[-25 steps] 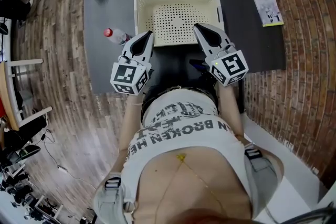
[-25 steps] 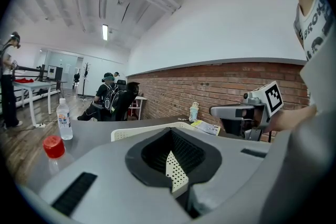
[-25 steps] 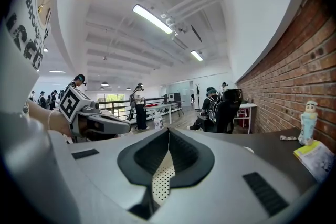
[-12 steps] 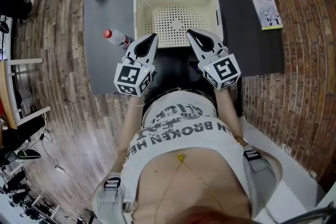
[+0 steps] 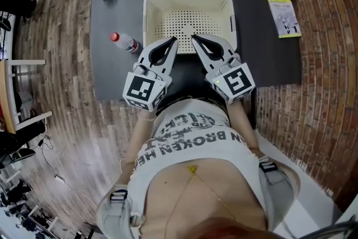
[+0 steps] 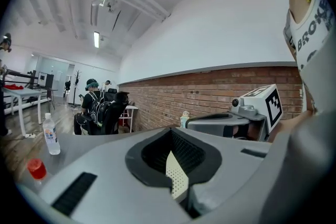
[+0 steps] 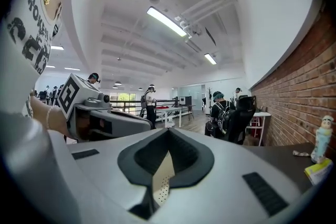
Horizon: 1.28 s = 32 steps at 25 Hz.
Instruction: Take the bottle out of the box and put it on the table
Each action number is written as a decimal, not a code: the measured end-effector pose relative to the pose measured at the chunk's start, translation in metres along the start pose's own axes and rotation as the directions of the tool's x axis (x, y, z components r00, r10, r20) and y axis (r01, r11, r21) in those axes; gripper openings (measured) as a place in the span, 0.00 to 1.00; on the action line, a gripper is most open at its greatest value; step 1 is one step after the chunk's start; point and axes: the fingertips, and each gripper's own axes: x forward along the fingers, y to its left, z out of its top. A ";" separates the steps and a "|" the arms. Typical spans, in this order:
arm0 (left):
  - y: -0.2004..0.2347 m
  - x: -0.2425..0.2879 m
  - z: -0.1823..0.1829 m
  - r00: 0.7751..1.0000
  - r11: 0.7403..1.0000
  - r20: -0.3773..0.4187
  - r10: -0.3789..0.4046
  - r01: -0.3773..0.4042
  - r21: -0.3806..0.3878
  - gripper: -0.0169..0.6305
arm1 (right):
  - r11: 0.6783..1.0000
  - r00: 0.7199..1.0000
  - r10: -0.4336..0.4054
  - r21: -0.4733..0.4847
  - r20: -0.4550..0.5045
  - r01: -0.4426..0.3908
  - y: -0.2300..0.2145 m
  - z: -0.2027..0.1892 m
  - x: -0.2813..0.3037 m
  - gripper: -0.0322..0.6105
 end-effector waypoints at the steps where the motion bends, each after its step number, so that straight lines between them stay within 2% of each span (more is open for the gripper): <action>1: -0.003 -0.001 0.007 1.000 1.000 0.011 -0.003 0.003 0.007 0.04 | 1.000 1.000 0.007 -0.002 0.007 -0.007 0.001 0.005 0.000 0.06; 11: -0.022 -0.009 0.048 0.998 0.998 0.067 -0.010 0.006 0.058 0.04 | 0.998 0.996 0.060 0.013 0.065 -0.061 0.011 0.036 -0.004 0.06; 32: -0.038 -0.003 0.038 0.997 0.998 0.058 0.048 -0.051 0.045 0.04 | 0.995 0.993 0.102 0.004 0.057 -0.102 0.000 0.030 -0.023 0.06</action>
